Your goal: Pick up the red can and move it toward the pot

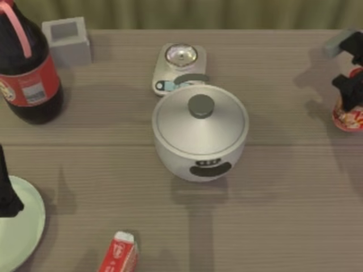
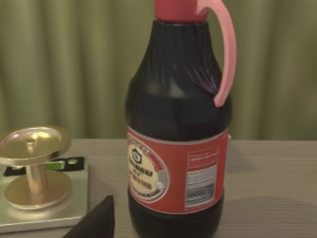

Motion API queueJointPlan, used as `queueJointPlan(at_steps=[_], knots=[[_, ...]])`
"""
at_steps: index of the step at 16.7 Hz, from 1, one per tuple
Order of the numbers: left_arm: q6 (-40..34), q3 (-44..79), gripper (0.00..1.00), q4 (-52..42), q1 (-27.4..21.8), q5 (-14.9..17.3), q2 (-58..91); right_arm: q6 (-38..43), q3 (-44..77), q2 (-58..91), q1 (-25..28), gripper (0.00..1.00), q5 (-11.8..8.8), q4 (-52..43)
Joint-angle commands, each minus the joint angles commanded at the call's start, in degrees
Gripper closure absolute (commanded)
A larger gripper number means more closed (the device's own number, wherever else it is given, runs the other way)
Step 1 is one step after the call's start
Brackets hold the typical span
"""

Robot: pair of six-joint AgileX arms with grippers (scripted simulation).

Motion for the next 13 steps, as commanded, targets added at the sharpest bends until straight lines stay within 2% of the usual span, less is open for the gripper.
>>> queueJointPlan(at_steps=[7,13], knots=[[0.0,0.0,0.0,0.0,0.0,0.0,0.0,0.2,-17.47,-21.3,0.58,1.0,-0.13,-2.77],[0.0,0.0,0.0,0.0,0.0,0.0,0.0,0.26,-20.19,-24.08,0.4,1.0,-0.14,-3.37]])
